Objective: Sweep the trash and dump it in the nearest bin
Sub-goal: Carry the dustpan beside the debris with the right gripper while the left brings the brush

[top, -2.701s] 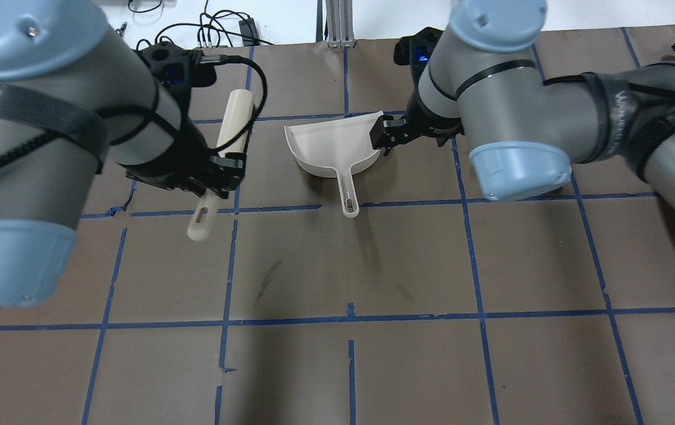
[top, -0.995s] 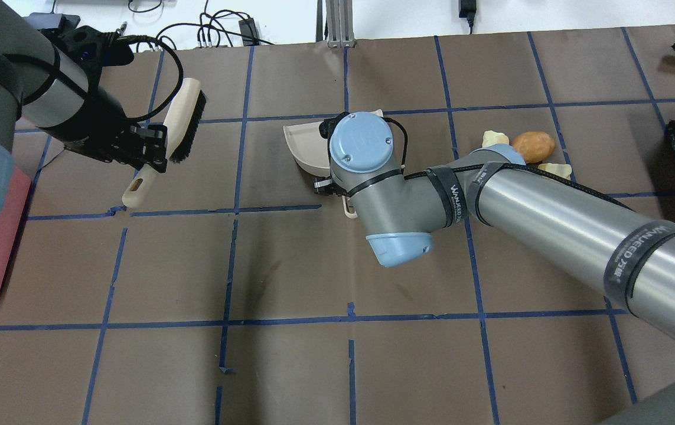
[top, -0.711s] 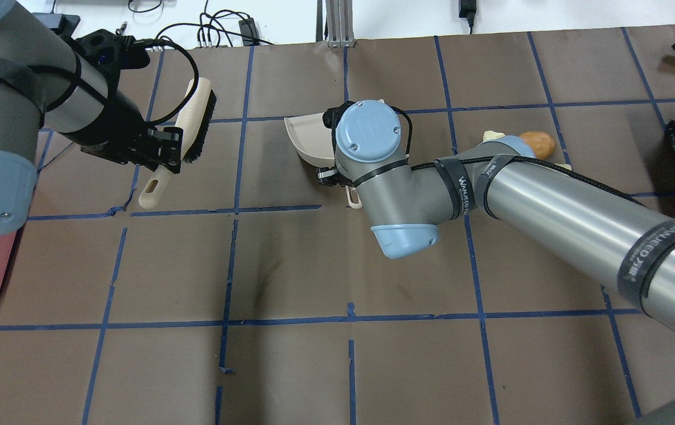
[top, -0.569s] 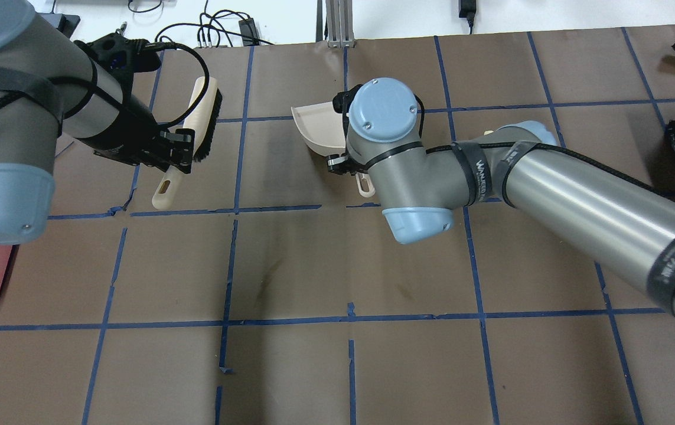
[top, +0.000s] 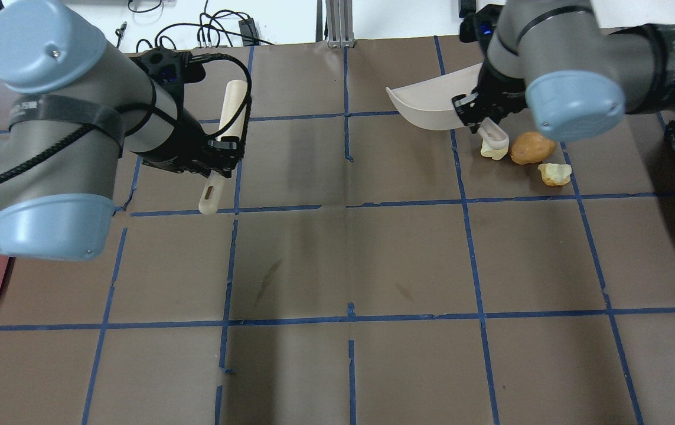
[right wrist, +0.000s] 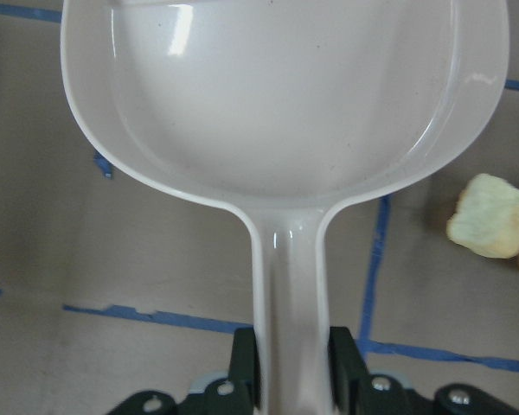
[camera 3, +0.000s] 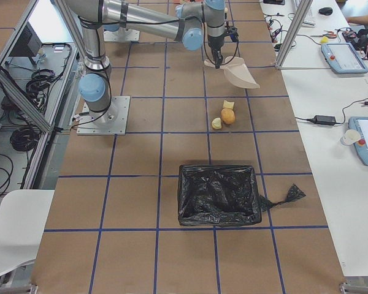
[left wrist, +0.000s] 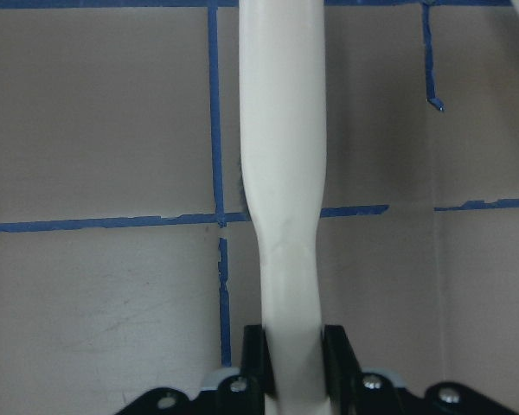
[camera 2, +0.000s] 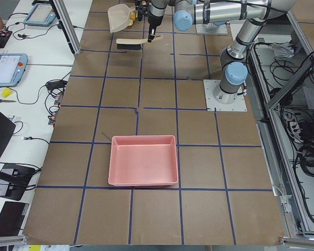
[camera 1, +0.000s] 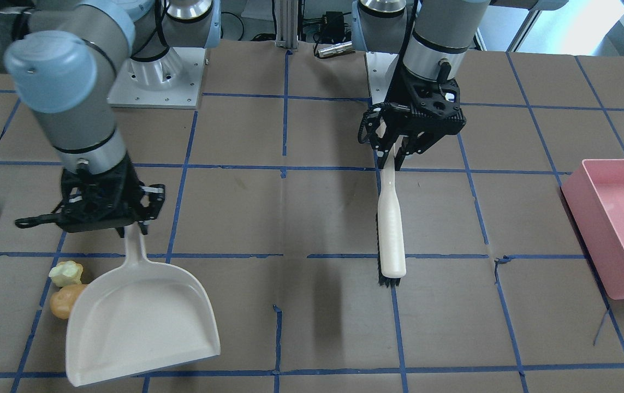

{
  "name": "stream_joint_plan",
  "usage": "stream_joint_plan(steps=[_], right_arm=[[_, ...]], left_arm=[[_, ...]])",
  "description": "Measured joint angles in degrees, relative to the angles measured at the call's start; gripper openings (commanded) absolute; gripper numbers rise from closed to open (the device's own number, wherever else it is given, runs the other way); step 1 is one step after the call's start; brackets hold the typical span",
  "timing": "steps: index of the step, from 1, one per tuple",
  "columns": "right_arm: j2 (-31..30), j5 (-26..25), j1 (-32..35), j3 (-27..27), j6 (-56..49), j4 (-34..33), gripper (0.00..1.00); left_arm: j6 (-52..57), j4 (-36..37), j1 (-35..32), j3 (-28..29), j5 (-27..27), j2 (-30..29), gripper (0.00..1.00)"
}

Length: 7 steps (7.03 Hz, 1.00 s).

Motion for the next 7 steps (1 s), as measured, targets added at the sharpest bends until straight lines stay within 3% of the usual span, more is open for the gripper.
stream_joint_plan(steps=[2, 3, 5, 7], right_arm=[[-0.5, 0.3, -14.5, -2.8, -29.1, 5.7, 0.00], [0.1, 1.1, -21.5, -3.7, -43.9, 6.1, 0.00], [5.9, 2.5, -30.3, -9.4, -68.9, 6.1, 0.00], [15.7, 2.7, -34.5, -19.5, -90.0, 9.9, 0.00]], left_arm=[[-10.7, 13.3, -12.4, 4.1, 3.1, -13.0, 0.00], [-14.1, 16.0, -17.6, 10.0, 6.6, -21.2, 0.00], [-18.1, 12.6, -23.3, 24.8, 9.4, -33.8, 0.00], [-22.3, 10.5, -26.3, 35.1, 9.5, -42.6, 0.00]])
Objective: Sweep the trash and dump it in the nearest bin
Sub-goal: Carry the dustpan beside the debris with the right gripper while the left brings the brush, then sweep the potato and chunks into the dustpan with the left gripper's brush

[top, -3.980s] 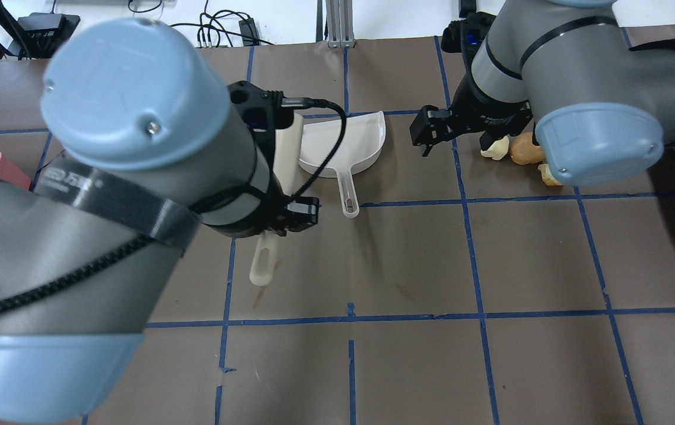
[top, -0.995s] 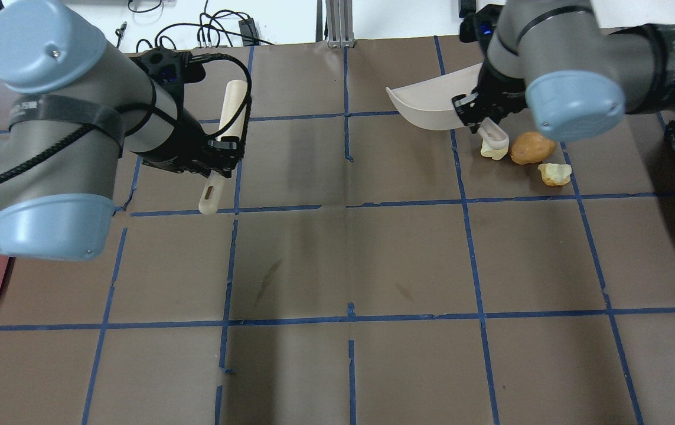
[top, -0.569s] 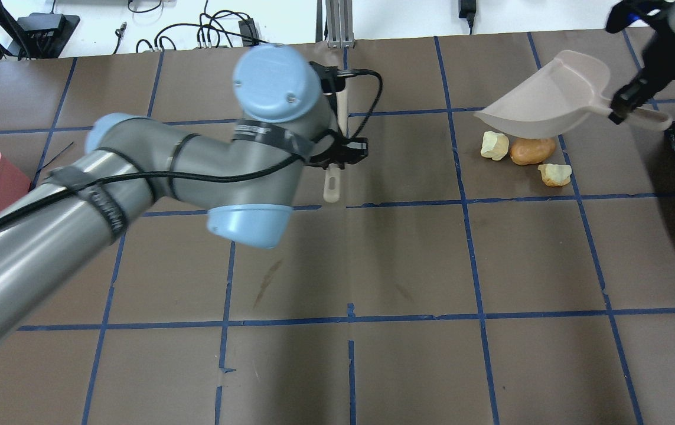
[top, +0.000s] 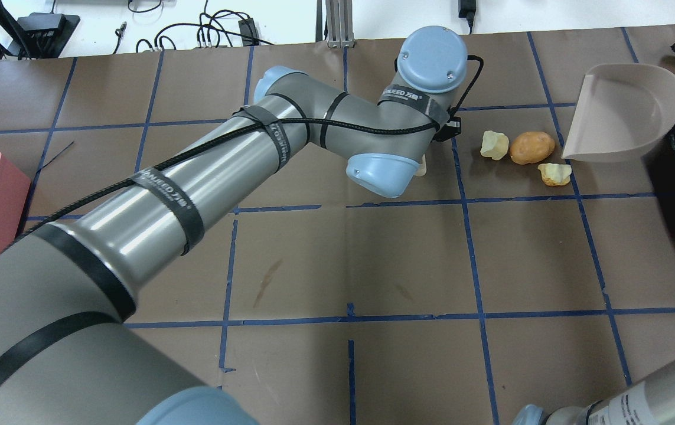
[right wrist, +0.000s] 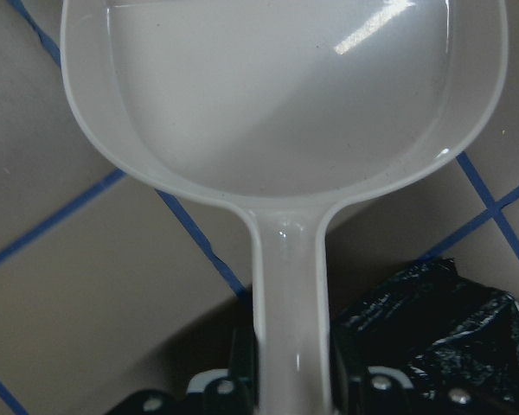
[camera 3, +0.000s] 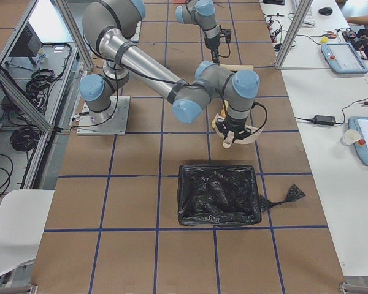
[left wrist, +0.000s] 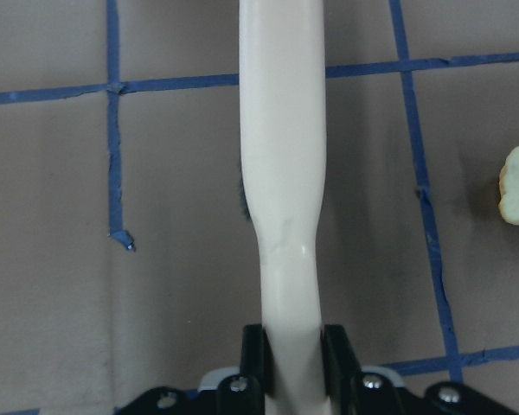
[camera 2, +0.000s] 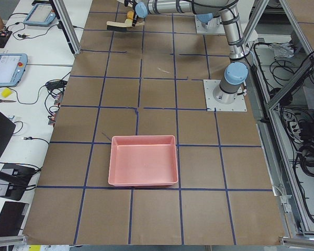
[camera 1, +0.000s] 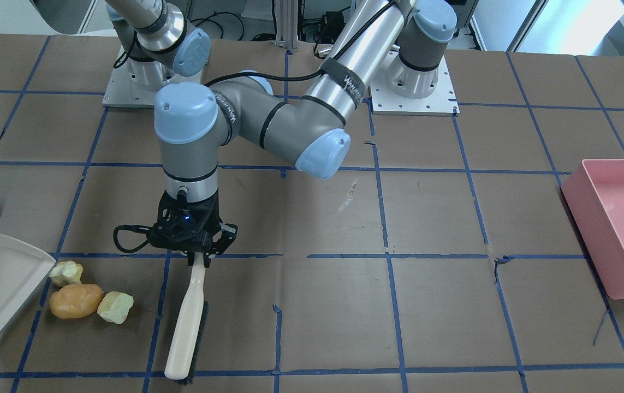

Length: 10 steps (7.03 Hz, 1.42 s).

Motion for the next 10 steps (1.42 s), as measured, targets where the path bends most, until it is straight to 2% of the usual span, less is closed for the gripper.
stream_joint_plan(steps=[2, 4, 7, 10], right_arm=[[4.4, -0.2, -0.8, -5.4, -17.5, 4.7, 0.00], [5.9, 0.0, -0.9, -6.9, -27.6, 5.7, 0.00], [9.2, 1.4, -0.4, -5.6, -24.6, 3.2, 0.00], [9.8, 1.6, -0.1, -4.0, -22.7, 1.8, 0.00]], left_arm=[[-3.3, -1.1, -3.6, 5.7, -0.4, -5.8, 0.00], [-5.2, -6.7, -6.8, 8.6, -0.4, -8.1, 0.00], [-5.9, -9.4, -9.5, 9.2, -0.5, -8.2, 0.00], [-5.9, -9.5, -9.9, 10.6, -1.6, -8.3, 0.00]])
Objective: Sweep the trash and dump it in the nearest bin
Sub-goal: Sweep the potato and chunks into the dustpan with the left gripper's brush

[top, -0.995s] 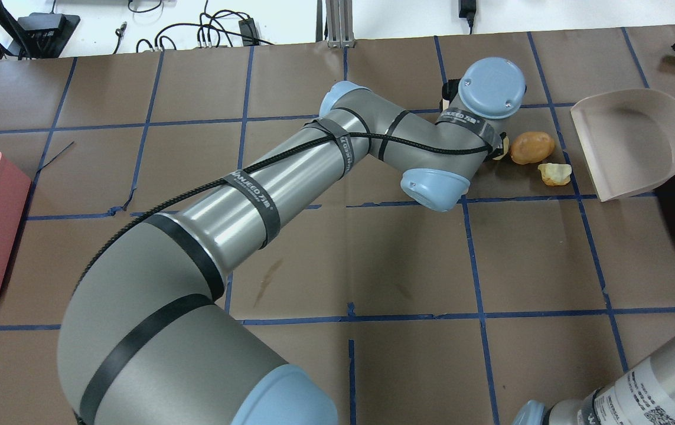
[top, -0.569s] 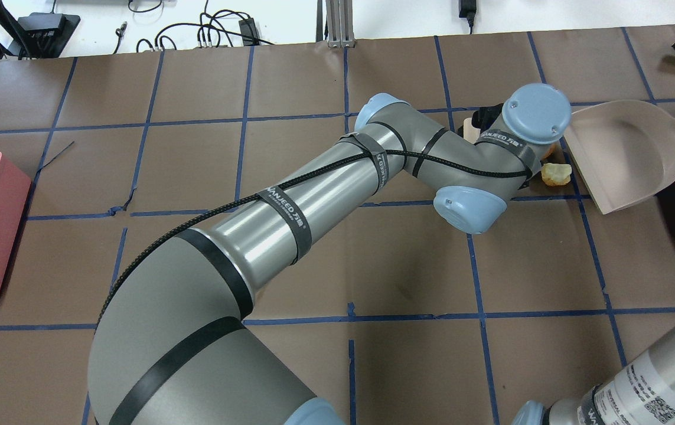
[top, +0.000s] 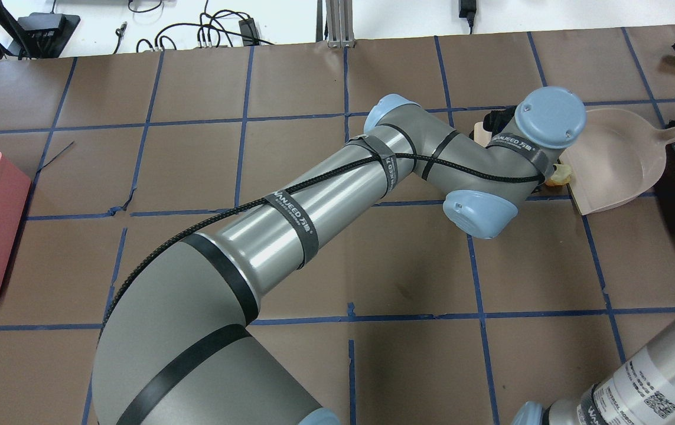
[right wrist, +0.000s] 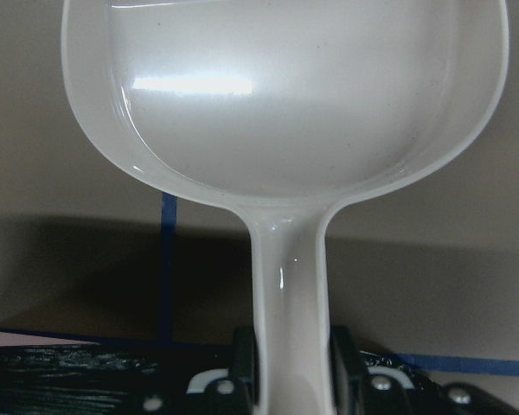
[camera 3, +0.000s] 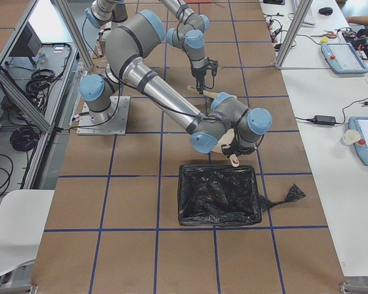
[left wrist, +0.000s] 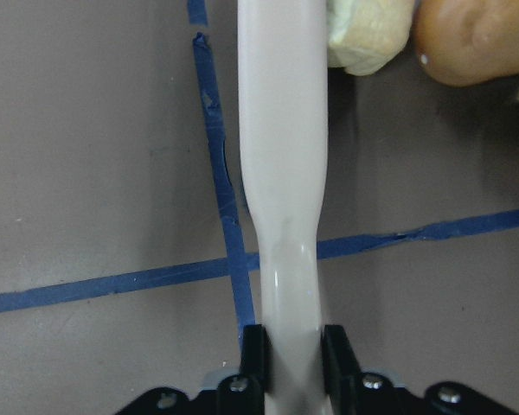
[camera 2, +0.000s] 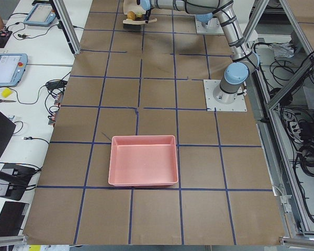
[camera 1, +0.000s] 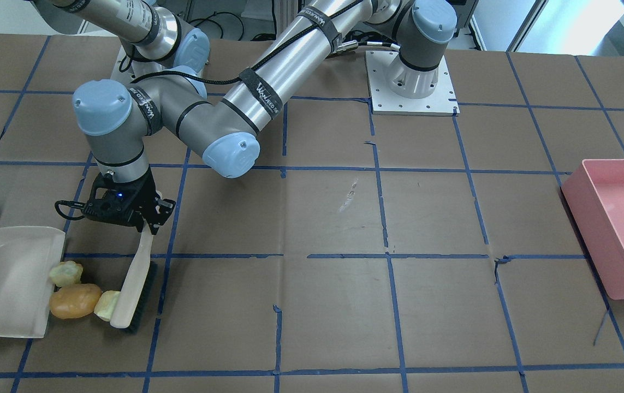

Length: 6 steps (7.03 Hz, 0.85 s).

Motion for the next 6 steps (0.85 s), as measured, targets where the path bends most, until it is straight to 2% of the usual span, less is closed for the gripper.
stream_joint_plan(steps=[3, 6], right_arm=[[0.0, 1.1, 1.2, 1.1, 1.8, -0.1, 0.00], [0.0, 2.0, 2.0, 1.8, 4.0, 0.0, 0.00]], left_arm=[[-0.2, 0.0, -1.5, 4.3, -2.4, -1.4, 0.00], [-5.3, -0.4, -5.0, 12.9, -3.2, -6.2, 0.00]])
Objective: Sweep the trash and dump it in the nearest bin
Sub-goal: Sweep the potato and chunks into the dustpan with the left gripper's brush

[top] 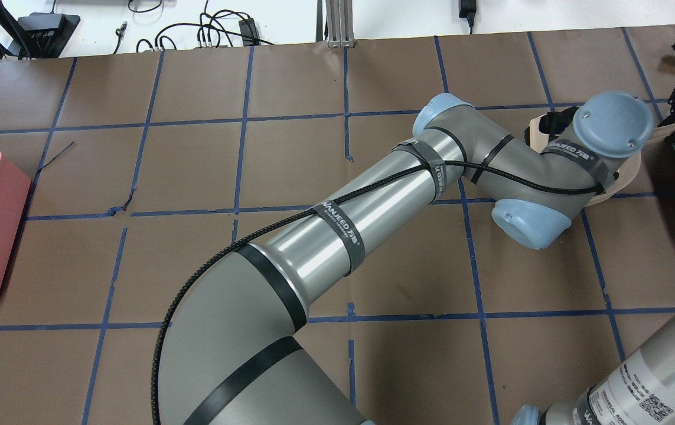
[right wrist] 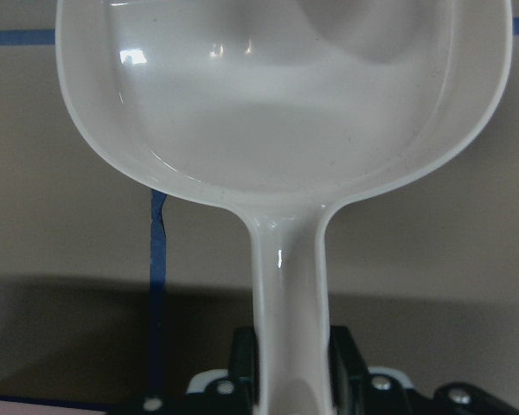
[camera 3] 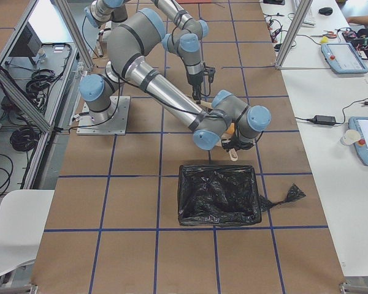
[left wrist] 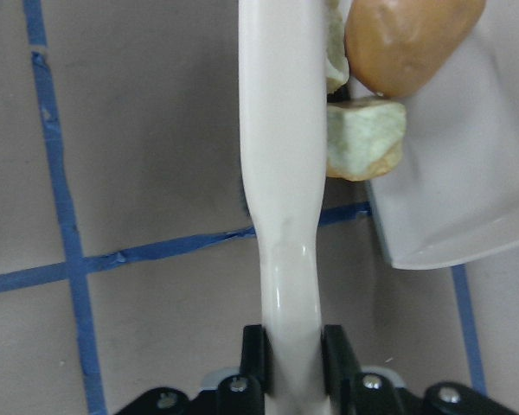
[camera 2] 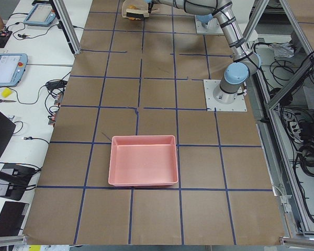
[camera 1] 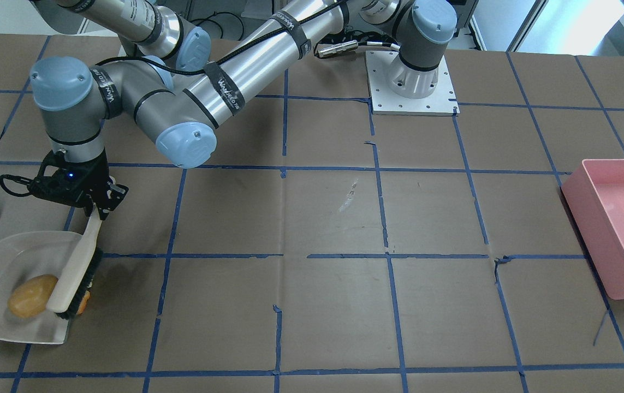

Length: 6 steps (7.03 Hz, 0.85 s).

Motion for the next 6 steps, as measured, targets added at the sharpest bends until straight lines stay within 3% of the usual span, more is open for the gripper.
stream_joint_plan(steps=[4, 6], right_arm=[[0.0, 0.1, 0.7, 0.2, 0.5, 0.0, 0.00], [0.0, 0.2, 0.7, 0.2, 0.5, 0.0, 0.00]], left_arm=[[-6.3, -5.1, -3.8, 9.3, 0.3, -0.3, 0.00], [-2.4, -8.8, -3.1, 6.3, 0.7, 2.8, 0.00]])
